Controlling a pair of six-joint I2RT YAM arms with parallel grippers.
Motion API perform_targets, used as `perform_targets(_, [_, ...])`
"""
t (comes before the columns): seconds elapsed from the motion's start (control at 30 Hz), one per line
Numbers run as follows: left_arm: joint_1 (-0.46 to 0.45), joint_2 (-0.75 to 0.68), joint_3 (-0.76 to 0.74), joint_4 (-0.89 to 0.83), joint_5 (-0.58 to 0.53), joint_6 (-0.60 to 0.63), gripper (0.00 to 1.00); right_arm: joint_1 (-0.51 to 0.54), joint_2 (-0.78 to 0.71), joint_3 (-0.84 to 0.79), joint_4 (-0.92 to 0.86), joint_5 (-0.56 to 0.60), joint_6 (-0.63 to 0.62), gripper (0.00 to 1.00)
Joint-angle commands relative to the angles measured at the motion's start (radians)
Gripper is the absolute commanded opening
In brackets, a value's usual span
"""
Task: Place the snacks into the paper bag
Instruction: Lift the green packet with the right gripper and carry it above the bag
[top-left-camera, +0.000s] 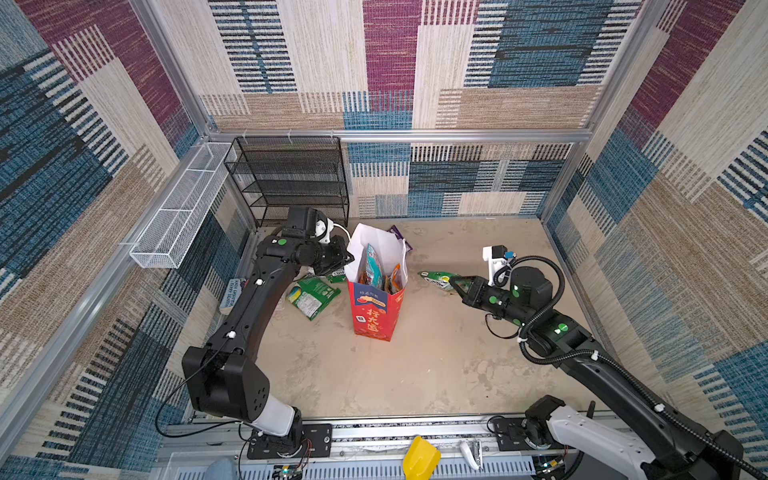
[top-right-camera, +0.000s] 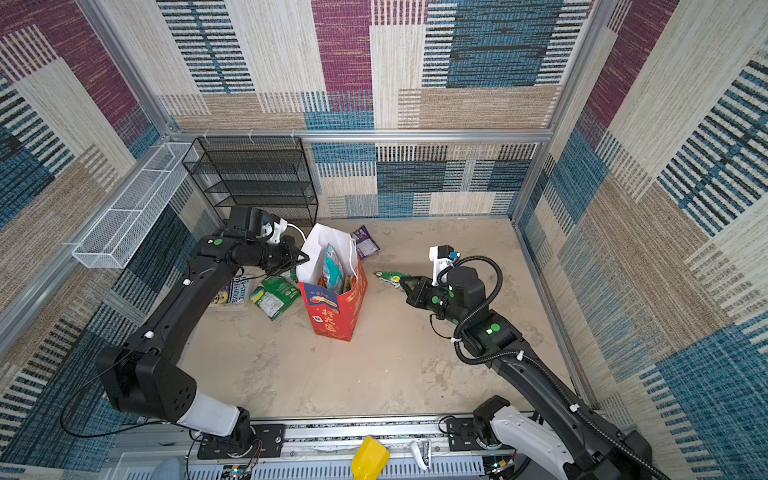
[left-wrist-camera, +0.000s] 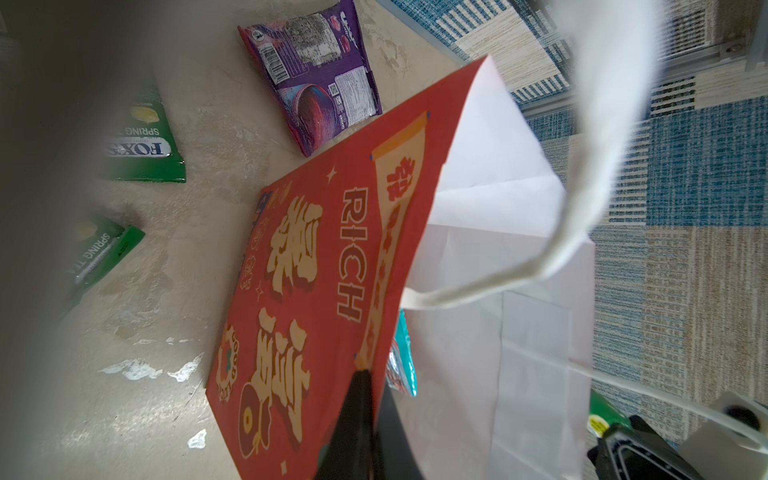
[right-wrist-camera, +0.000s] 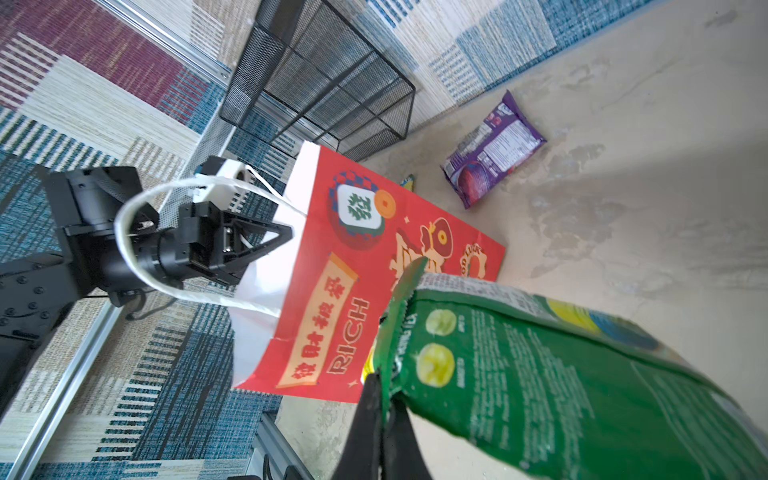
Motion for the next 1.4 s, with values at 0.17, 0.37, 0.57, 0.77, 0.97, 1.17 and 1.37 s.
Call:
perform_targets(0.17, [0.002,-0.025,-0.001,0.045,0.035,-0.016,0.08,0.003,0.074,0.261,-0.047,-0.009,-0.064,0.0])
perform_targets(0.37, [0.001,-0.018,-0.005,0.047,0.035,-0.018,0.08,0.048,0.18,0.504,-0.076,-0.022,-0.085,0.0])
perform_targets(0.57, [0.001,-0.015,-0.005,0.045,0.033,-0.017,0.08,0.169,0.358,0.777,-0.109,-0.015,-0.108,0.0])
perform_targets(0.77, [0.002,-0.013,-0.005,0.045,0.032,-0.014,0.08,0.298,0.551,1.046,-0.177,0.019,-0.147,0.0])
perform_targets(0.97, [0.001,-0.018,-0.005,0.046,0.03,-0.015,0.08,0.356,0.64,1.073,-0.157,0.022,-0.137,0.0])
perform_targets(1.17, [0.003,-0.016,-0.005,0.047,0.035,-0.016,0.08,0.357,0.603,0.897,-0.089,0.04,-0.103,0.0])
perform_targets(1.37, [0.003,-0.019,-0.006,0.046,0.034,-0.017,0.08,0.356,0.582,0.776,-0.081,0.071,-0.094,0.0])
